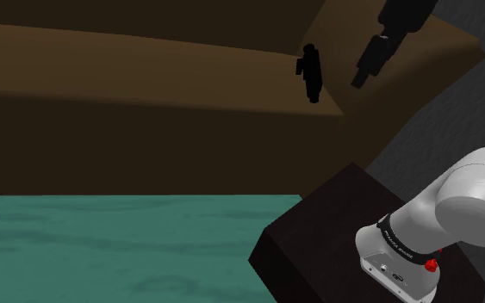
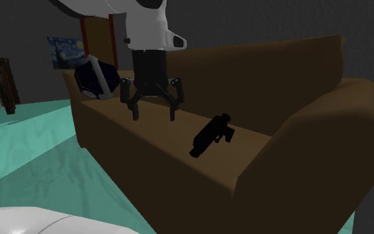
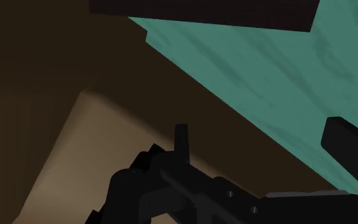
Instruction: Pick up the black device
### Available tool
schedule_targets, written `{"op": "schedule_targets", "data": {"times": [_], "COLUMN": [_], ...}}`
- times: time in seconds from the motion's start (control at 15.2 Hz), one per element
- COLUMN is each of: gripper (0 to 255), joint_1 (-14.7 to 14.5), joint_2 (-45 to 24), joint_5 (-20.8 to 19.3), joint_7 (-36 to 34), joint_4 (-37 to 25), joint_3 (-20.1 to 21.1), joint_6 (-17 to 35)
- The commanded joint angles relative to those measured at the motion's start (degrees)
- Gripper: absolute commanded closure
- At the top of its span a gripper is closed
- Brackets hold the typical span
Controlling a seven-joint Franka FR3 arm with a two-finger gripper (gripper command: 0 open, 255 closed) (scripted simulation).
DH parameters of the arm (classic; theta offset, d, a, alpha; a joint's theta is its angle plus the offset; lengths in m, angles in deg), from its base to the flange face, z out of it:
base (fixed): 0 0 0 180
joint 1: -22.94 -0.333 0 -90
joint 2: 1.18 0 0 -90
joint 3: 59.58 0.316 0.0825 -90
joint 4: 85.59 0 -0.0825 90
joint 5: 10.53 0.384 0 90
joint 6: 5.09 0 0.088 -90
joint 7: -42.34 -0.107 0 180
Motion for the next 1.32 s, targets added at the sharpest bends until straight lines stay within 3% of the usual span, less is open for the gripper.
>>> {"op": "schedule_targets", "data": {"times": [0.0,0.92,1.12,1.25], "gripper": [0,0,0,0], "joint_1": [0.0,12.23,15.38,15.92], "joint_2": [0.0,-16.25,-20.71,-21.68], "joint_5": [0.0,-1.49,-2.76,-3.05], "joint_7": [0.0,-22.0,-27.3,-28.22], "joint_4": [0.0,5.09,4.49,4.91], "joint_3": [0.0,2.31,2.93,3.09], "joint_6": [0.0,38.38,45.72,47.64]}}
